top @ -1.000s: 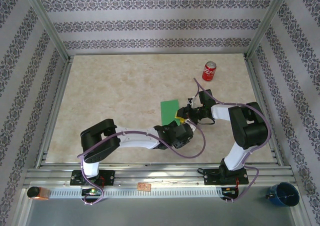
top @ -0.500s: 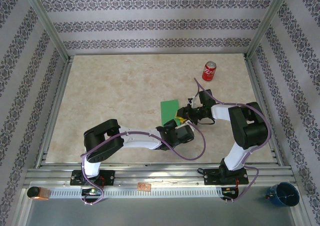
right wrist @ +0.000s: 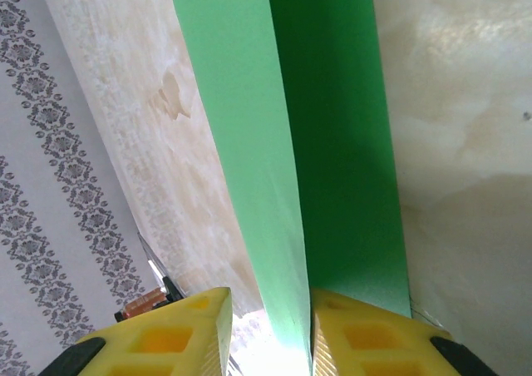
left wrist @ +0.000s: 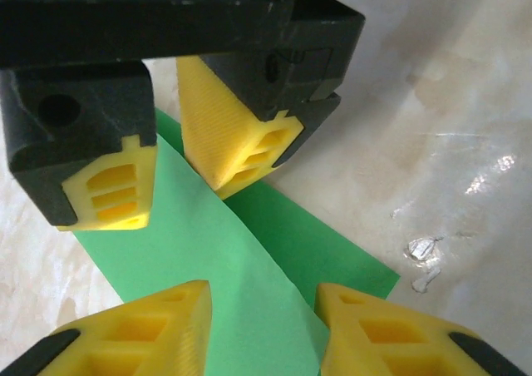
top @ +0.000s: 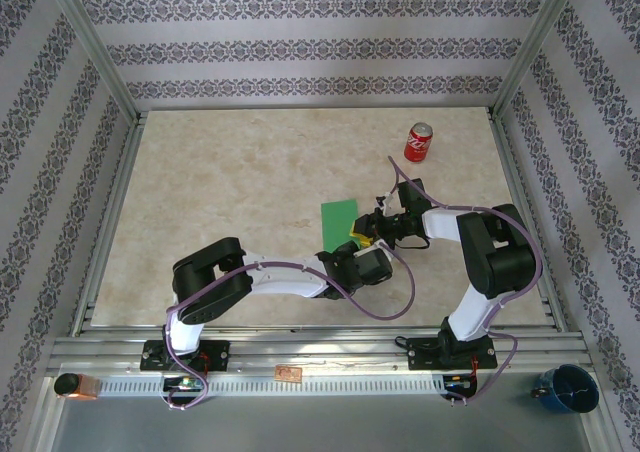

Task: Fold a paper plane with a square sheet of paper (pick it up from the middle)
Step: Fold the triangle a second time at the center of the table.

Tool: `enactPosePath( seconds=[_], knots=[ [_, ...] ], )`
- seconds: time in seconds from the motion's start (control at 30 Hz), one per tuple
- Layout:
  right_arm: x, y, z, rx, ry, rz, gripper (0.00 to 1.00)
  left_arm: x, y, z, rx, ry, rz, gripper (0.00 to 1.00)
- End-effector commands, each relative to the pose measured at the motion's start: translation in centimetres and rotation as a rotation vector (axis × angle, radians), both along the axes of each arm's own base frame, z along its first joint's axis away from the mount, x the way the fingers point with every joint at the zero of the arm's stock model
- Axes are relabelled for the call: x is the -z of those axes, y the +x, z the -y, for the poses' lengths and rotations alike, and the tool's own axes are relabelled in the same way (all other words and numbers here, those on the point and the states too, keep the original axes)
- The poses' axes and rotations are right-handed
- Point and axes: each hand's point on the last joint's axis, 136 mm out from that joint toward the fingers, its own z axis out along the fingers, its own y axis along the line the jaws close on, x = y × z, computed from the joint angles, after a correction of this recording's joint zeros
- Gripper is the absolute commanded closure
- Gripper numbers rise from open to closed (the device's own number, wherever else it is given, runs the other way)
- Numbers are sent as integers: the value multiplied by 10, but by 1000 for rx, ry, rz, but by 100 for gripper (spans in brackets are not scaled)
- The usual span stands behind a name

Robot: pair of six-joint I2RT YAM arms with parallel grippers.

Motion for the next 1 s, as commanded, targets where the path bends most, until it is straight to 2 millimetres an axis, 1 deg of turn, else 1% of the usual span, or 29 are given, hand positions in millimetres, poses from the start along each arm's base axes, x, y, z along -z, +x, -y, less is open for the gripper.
enactPosePath(
  seconds=[0.0,0.23,0.37,0.47,0.57,0.63,0.77,0.87,0.97],
  knots=[
    [-7,4,0,2,2,30,70,-1,3,-6,-4,21,-7,69],
    [-6,5,1,10,-10,31,70,-4,4,-4,-1,3,-23,91],
    [-9,7,6,25,-34,46,69,-11,6,-4,-20,-42,-44,100],
    [-11,9,15,55,-87,68,69,-14,5,-5,-39,-107,-104,100],
    [-13,10,34,109,-196,121,66,-16,4,-8,-75,-205,-209,100],
    [-15,12,52,152,-298,194,66,-22,5,-9,-104,-300,-276,100],
    [-27,12,77,241,-407,349,65,-35,6,-11,-134,-497,-404,100],
    [-39,7,82,259,-398,405,65,-45,10,-13,-151,-616,-473,100],
    [-45,0,73,228,-322,397,64,-48,13,-14,-158,-687,-527,100]
  ],
)
